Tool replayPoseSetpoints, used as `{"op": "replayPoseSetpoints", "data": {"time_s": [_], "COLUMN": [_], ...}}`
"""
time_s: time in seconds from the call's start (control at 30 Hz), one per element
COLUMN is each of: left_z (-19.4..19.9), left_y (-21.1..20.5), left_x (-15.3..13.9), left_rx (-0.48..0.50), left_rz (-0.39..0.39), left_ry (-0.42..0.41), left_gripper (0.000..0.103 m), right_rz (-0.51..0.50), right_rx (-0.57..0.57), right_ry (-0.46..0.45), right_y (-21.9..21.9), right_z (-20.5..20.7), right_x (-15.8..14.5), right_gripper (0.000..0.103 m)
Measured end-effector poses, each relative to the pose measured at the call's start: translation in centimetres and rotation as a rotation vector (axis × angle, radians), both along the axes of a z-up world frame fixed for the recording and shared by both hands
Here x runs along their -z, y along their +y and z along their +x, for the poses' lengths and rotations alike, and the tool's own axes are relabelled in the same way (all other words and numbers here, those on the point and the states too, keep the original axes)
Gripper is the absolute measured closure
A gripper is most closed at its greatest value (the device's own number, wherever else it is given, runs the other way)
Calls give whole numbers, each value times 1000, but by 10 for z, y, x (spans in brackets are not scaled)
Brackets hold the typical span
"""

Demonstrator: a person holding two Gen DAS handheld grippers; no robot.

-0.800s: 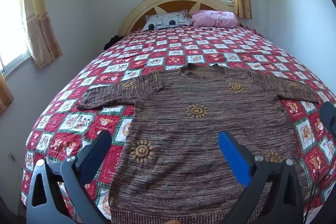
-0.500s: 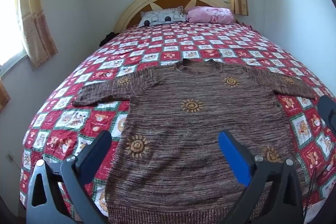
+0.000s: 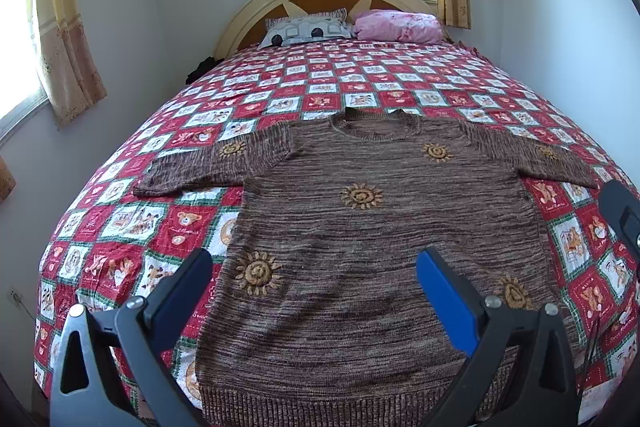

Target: Fold small clothes

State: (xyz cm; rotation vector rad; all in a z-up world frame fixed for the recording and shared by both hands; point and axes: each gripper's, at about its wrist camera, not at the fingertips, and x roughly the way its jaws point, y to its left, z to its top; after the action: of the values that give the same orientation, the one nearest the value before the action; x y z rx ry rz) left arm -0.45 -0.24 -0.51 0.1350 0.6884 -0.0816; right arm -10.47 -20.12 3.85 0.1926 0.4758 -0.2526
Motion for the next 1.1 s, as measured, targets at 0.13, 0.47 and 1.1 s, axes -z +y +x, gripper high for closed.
{"op": "replayPoseSetpoints", "data": {"time_s": [0.13, 0.47, 1.1], "left_z": [0, -3, -5], "left_y": [0, -7, -11], "left_x": [0, 3, 2], "left_rx": [5, 16, 30], "left_rz": [-2, 7, 7], "left_ry": [0, 2, 2], "left_gripper": [0, 0, 0], "right_rz": [0, -6, 7], "right_rx": [-1, 6, 7], "right_ry": [0, 29, 46], "right_y": [0, 0, -2], "right_z": [0, 5, 7], "right_x": [0, 3, 8], "right_gripper": [1, 1, 1]}}
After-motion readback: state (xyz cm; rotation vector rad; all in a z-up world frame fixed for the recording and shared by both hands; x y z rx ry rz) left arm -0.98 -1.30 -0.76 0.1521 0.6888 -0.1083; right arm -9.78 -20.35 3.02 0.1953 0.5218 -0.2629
